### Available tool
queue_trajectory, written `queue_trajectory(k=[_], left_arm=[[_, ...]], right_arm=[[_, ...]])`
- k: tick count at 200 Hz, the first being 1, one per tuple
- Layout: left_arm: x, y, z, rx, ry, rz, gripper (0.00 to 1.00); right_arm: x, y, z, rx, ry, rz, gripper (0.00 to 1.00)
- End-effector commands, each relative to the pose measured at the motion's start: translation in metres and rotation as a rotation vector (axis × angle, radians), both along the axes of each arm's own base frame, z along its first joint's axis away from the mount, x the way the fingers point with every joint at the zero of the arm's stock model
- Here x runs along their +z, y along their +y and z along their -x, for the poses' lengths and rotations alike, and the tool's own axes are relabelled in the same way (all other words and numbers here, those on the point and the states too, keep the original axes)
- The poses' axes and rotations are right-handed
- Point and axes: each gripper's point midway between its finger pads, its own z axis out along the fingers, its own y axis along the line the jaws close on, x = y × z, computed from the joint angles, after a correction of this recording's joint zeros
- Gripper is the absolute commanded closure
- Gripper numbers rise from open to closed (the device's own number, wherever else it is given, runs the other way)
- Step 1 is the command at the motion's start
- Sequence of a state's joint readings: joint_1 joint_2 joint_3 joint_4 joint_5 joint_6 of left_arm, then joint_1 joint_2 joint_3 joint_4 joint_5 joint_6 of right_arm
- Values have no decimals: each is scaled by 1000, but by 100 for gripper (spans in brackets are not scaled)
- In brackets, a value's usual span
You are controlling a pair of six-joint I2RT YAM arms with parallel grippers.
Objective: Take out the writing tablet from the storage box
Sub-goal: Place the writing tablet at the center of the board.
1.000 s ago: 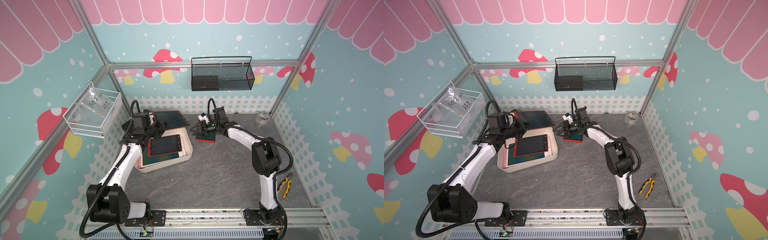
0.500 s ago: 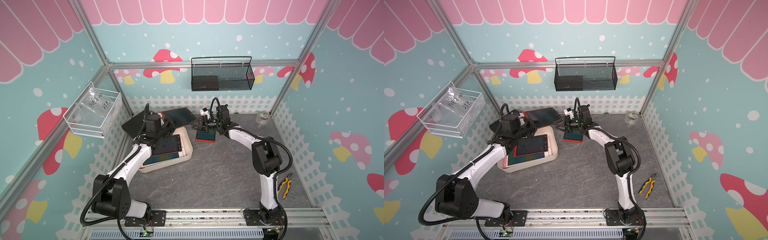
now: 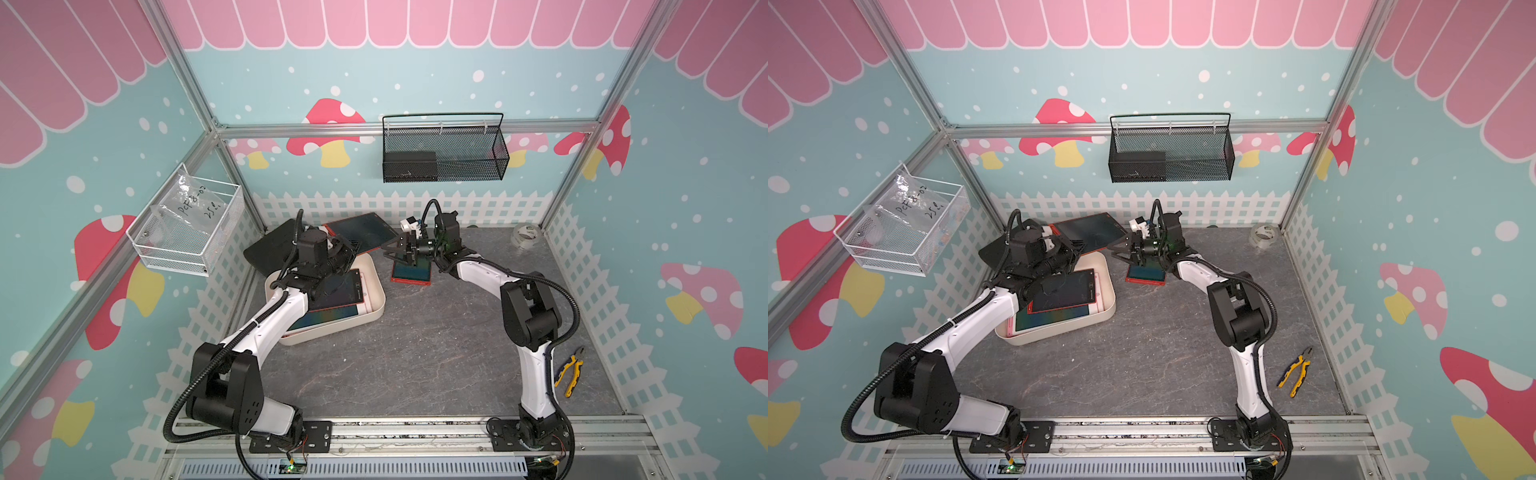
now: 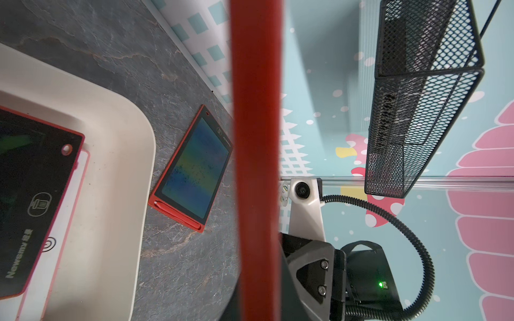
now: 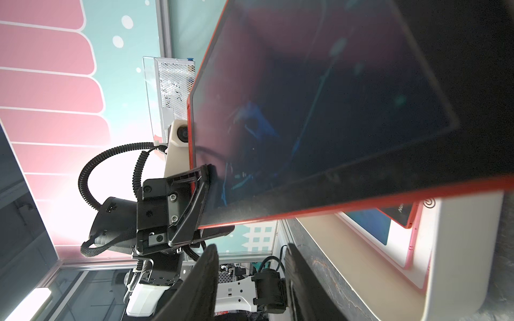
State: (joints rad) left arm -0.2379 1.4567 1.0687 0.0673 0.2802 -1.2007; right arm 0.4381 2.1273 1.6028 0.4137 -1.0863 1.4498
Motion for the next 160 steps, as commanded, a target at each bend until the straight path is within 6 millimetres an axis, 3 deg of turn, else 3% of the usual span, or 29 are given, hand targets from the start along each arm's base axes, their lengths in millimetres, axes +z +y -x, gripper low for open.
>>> queue_trajectory(k=[1, 160], left_arm=[[15, -8, -7, -3, -52, 26, 93], [22, -7, -14, 15, -72, 38, 92]], right_arm=[[3, 0, -3, 23, -11, -33, 58], [6, -2, -10, 11, -7, -63, 61]])
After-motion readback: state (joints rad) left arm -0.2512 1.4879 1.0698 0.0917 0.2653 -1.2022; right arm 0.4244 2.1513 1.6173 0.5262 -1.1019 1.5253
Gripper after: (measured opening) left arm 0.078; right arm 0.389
